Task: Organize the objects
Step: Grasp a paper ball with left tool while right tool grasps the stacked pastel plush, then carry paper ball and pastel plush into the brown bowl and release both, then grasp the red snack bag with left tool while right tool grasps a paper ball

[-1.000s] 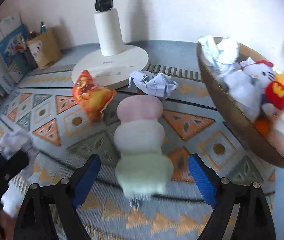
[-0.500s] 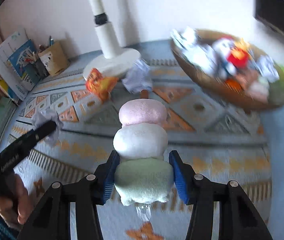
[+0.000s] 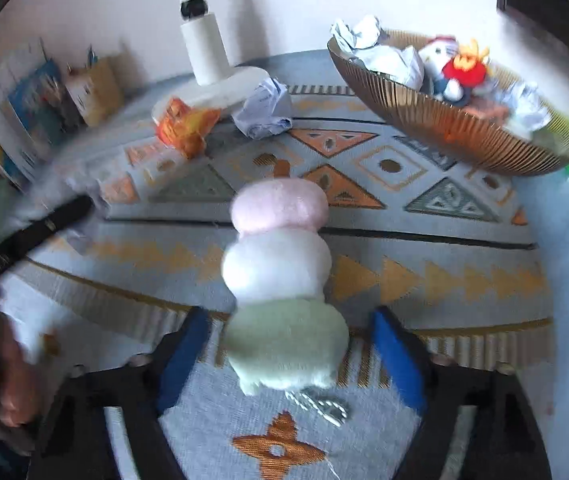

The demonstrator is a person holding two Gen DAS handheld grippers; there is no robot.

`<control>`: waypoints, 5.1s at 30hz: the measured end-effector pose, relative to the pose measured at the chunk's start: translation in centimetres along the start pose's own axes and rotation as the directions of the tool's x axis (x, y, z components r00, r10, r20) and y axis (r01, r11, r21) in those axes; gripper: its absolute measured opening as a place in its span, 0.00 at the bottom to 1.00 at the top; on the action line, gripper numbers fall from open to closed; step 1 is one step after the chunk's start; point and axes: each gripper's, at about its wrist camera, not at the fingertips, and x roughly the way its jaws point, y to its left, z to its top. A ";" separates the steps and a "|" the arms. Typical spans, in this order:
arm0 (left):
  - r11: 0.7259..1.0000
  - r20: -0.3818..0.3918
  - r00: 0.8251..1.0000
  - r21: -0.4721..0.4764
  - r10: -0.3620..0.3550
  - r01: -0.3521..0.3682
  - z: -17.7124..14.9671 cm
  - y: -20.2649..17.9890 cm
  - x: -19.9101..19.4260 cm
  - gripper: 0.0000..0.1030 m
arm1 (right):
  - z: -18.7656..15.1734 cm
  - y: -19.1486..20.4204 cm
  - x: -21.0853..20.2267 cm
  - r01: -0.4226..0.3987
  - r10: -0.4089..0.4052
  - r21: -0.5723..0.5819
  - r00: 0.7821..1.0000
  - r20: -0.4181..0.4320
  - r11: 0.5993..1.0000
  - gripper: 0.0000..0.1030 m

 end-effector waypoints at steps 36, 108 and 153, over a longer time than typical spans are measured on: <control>0.927 -0.239 0.958 0.300 -0.156 0.226 18.1 -23.4 18.6 0.62 | 17.4 -25.9 0.1 -0.151 0.053 0.446 0.973 0.226 0.882 0.49; 0.935 -0.194 0.964 -0.266 0.185 -0.233 6.9 -4.0 11.9 0.51 | 4.8 -7.5 1.5 -0.416 0.410 0.175 0.909 0.072 0.892 0.80; 0.996 -0.099 0.995 0.092 0.016 -0.007 3.3 -1.5 6.5 0.30 | -0.6 -6.5 -0.8 -0.100 0.100 0.019 0.995 0.009 0.995 0.74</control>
